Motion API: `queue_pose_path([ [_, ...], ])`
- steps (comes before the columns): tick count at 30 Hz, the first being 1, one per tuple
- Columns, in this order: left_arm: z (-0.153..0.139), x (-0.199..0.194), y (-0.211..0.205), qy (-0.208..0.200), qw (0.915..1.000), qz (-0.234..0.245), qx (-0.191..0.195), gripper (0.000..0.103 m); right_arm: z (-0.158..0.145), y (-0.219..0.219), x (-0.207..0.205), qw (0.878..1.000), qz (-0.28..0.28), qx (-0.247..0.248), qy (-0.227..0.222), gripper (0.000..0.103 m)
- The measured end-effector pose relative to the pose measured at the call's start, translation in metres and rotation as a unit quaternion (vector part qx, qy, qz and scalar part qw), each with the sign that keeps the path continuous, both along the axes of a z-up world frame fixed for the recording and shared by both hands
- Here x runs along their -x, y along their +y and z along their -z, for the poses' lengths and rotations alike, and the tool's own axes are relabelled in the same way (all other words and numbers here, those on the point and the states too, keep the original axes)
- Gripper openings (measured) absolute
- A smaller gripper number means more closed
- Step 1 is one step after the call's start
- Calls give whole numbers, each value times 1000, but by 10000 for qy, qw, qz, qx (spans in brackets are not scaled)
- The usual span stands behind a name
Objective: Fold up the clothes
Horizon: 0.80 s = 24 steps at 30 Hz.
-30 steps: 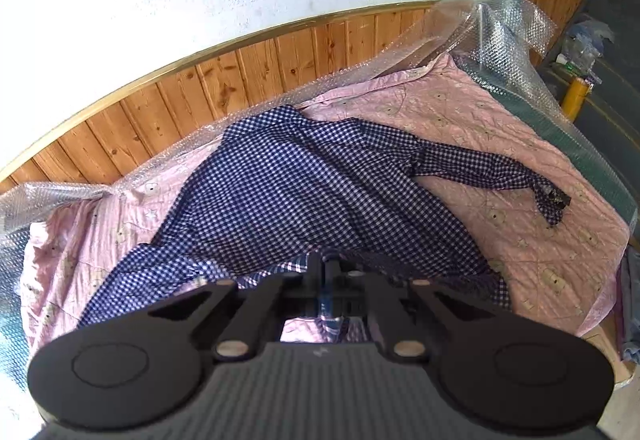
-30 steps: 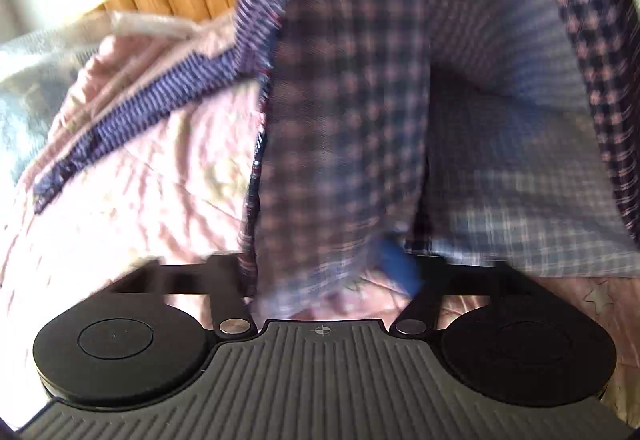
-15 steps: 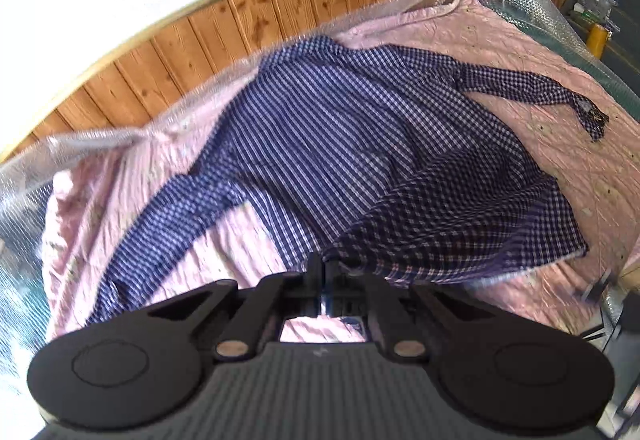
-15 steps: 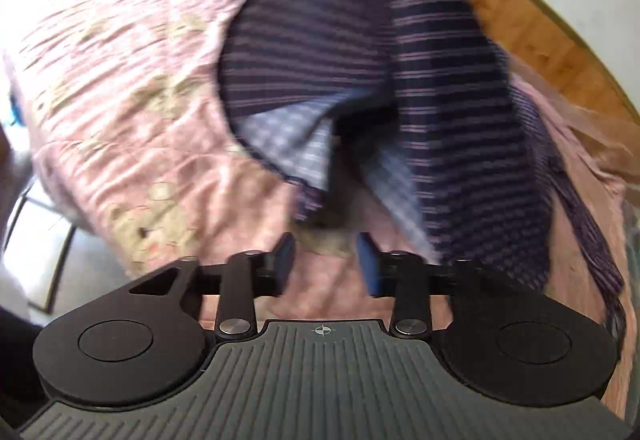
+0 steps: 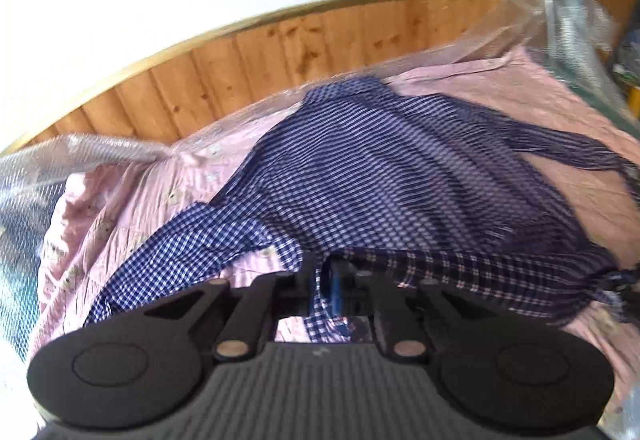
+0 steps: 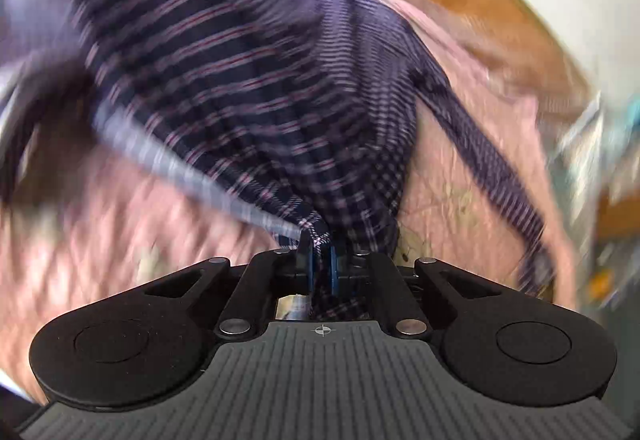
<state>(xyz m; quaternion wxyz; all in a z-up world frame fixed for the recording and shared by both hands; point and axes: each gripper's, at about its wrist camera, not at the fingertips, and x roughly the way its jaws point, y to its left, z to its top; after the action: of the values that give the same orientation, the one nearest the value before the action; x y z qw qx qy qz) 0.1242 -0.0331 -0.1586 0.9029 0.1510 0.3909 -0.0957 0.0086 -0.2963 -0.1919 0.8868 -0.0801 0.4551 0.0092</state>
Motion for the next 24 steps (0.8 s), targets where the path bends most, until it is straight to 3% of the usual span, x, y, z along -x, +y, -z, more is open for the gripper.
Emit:
queue_pose_path([
  [3, 25, -2, 0, 32, 9998, -179, -127, 16, -12, -47, -29, 9888, 727, -1293, 145, 5],
  [6, 42, 19, -1, -75, 9996, -143, -246, 21, -9, -67, -46, 9790, 876, -1819, 293, 5],
  [7, 41, 36, -5, -210, 9994, -36, -287, 28, -6, -72, -51, 9761, 859, -1966, 355, 5],
  [10, 39, 90, -21, -457, 9979, 372, -284, 33, 1, -87, -66, 9658, 805, -2404, 539, 5],
  [13, 59, 121, -57, 92, 9959, 895, 73, 46, 8, -101, -81, 9533, 749, -2837, 722, 5],
  [16, 97, 126, -102, 820, 9895, 1180, 182, 45, 15, -116, -97, 9384, 692, -3262, 904, 5],
  [19, 134, 106, -128, 1210, 9903, 653, 219, 43, 24, -126, -112, 9320, 614, -3388, 1130, 5],
  [22, 152, 83, -134, 1241, 9919, 27, 268, 39, 31, -130, -125, 9325, 449, -3316, 1356, 5],
  [24, 155, 74, -138, 1198, 9916, -19, 485, 39, 34, -131, -129, 9319, 294, -3304, 1465, 5],
])
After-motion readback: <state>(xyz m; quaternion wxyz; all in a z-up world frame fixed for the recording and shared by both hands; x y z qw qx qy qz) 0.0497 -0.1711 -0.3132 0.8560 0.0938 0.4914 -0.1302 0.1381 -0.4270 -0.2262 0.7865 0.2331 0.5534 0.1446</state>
